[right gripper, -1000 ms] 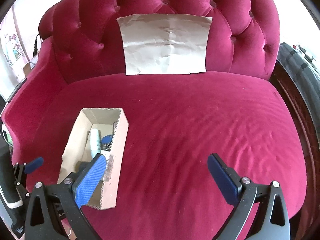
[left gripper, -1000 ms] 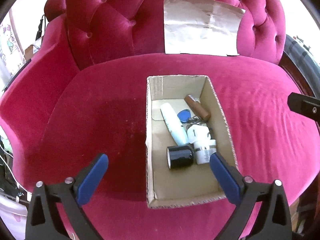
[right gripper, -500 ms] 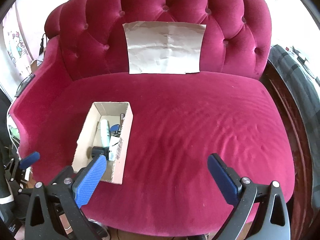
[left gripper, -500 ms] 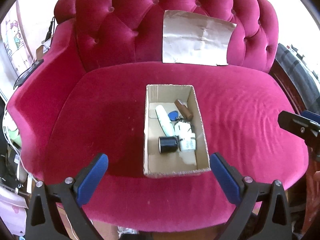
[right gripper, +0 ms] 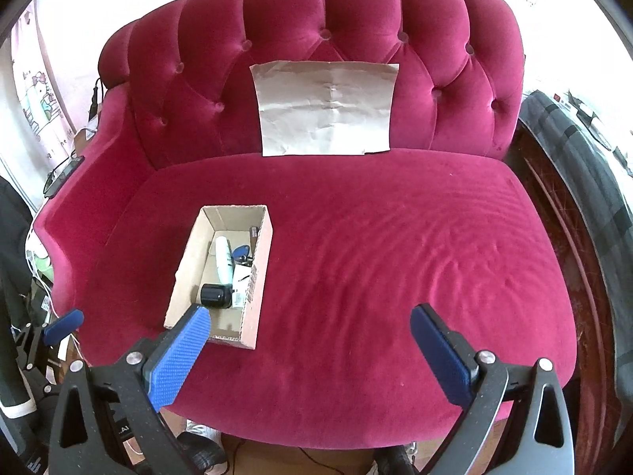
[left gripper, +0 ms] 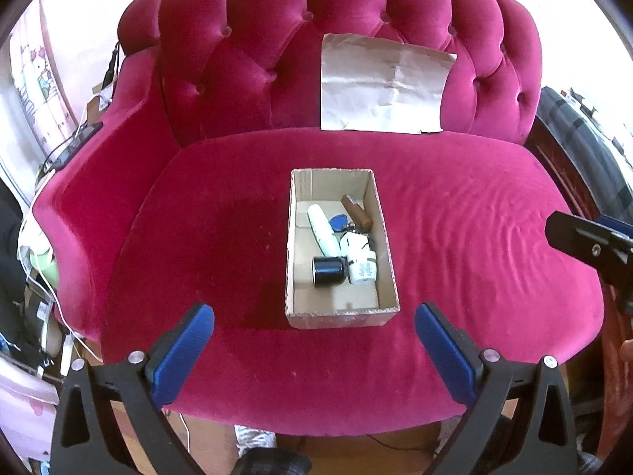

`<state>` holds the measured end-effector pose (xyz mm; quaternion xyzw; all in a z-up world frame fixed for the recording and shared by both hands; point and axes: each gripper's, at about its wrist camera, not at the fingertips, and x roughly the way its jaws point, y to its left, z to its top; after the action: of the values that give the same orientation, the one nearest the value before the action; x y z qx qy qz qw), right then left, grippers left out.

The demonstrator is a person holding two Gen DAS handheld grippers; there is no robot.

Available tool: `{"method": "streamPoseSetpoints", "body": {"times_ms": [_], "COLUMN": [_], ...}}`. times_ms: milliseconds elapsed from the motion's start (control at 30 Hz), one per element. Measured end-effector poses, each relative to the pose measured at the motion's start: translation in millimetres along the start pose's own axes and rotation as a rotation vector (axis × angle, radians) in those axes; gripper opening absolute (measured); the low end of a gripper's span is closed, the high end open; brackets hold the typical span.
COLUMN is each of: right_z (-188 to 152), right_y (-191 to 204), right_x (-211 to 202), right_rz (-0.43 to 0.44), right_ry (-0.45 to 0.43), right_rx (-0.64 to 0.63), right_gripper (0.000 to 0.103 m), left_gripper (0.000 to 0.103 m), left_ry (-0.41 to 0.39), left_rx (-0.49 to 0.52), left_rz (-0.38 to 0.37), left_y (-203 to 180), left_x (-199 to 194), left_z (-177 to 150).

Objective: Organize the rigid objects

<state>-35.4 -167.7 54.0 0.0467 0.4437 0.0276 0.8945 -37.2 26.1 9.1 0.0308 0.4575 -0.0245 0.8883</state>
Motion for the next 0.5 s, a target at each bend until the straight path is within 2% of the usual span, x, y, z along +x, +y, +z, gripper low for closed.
{"method": "streamPoseSetpoints", "body": {"times_ms": [167, 500], "right_z": [-3.5, -10.1], "right_y": [2.0, 3.6], "right_x": [-3.2, -5.3], "right_rz": [-0.029, -0.019], "right_ry": [-0.008, -0.008], "right_rx": [-0.018, -0.018], "right_gripper": [0.103, 0.103], "left_gripper": [0.103, 0.103], "left_ry": [-0.010, -0.018], "left_rx": [0.004, 0.005], "left_rz": [0.003, 0.004], "left_y": [-1.7, -2.8], "left_x": [-3.8, -9.3], "left_z": [0.8, 0.9]}}
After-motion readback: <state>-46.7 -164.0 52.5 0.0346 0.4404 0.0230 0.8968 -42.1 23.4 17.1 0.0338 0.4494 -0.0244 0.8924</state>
